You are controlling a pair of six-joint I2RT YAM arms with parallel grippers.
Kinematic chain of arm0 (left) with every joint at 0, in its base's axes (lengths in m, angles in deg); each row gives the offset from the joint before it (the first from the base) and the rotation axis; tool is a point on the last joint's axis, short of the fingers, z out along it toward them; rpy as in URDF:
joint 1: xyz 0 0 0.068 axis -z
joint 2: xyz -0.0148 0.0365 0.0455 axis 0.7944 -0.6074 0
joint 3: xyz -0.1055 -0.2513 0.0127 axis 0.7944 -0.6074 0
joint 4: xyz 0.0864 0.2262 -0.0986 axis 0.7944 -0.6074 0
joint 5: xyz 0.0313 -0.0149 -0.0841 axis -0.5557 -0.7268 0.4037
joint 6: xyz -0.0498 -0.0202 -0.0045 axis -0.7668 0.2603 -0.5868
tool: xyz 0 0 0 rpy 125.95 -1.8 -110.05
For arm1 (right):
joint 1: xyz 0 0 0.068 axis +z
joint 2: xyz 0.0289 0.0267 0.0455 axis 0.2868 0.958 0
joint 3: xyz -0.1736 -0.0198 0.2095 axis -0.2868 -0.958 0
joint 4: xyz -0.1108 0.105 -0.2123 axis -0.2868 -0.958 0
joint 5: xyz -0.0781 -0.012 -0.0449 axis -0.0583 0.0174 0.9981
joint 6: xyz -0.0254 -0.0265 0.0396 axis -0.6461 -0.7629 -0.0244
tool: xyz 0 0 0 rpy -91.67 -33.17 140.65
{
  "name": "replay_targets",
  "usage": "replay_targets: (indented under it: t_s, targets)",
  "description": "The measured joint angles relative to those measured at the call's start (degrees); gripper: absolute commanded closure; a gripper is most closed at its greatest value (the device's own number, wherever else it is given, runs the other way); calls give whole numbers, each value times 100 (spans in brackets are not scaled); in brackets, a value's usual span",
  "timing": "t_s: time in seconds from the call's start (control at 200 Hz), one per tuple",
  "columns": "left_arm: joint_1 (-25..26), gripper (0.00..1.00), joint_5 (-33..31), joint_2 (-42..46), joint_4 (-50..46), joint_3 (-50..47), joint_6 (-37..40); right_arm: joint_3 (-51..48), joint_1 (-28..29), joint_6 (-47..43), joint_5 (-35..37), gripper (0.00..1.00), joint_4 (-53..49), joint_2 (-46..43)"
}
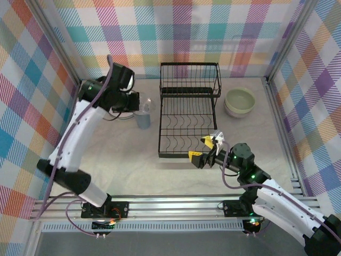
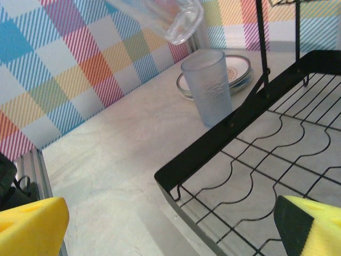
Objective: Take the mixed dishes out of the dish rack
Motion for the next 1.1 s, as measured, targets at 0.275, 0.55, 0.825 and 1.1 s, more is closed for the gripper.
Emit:
replay_targets:
  t_s: [0.275, 0.55, 0.825, 1.1]
  targets:
    - [-590, 100, 289, -1040, -588, 1047, 293, -105, 151, -79, -94, 1, 474, 400]
    - [-721, 100, 328, -1390, -752, 1226, 350, -107, 175, -76, -105, 1, 680, 549]
    - [-896, 100, 326, -1687, -774, 1475, 398, -109, 201, -74, -87, 1, 717, 557]
    - [-935, 100, 323, -1871, -776, 1491, 426, -111, 205, -59, -68, 1, 772, 671]
